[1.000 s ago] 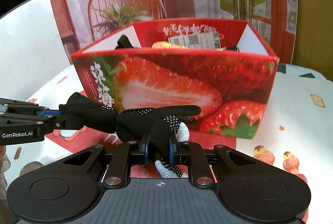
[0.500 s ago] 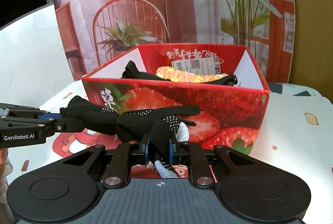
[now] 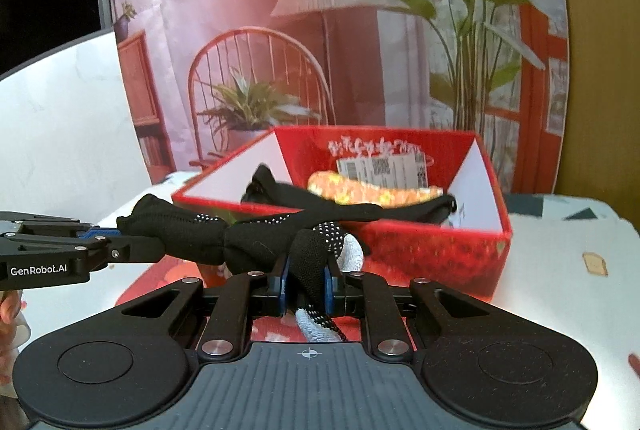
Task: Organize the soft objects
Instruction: 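Carry the black gloves over the box and open both grippers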
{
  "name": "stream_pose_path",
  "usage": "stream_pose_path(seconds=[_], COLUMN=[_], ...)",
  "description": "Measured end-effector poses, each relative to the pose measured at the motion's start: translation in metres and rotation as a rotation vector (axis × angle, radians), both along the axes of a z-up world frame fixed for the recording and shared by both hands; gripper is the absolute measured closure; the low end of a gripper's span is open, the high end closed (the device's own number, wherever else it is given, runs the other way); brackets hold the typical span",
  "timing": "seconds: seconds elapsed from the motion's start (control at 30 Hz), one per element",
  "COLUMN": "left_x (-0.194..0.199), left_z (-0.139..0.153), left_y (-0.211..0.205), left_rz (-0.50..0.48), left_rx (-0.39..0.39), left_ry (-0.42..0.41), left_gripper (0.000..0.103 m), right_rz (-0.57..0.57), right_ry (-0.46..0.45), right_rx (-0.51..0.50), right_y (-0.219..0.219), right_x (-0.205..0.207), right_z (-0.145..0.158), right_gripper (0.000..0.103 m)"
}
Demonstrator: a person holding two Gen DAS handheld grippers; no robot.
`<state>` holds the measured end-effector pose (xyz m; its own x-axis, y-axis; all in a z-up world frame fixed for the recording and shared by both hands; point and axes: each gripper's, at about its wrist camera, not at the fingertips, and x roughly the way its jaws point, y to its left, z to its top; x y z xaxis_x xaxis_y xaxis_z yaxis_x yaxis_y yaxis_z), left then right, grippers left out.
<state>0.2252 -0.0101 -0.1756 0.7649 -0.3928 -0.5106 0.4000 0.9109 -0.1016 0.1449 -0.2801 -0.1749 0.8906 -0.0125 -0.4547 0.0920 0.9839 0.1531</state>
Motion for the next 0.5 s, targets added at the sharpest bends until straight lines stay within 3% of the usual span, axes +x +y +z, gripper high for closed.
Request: stream_pose_path(seconds=[0.27,0.5], left_x=[0.035,0.084], left_z=[0.02,0.015], left_y=[-0.017,-0.036], left_rz=[-0.017,-0.007], left_rx=[0.0,-0.016], left_ry=[-0.025,0.037], left_gripper=[0.09,0.09], right_rz=[-0.003,-0.024], right_ry=[-0.028,0.0], right_rx=[-0.042,-0.057], right_y=[-0.021,-0.047], right_x=[0.03,0.071], right_z=[0.023,0.02], right_gripper=[0.088,0.088])
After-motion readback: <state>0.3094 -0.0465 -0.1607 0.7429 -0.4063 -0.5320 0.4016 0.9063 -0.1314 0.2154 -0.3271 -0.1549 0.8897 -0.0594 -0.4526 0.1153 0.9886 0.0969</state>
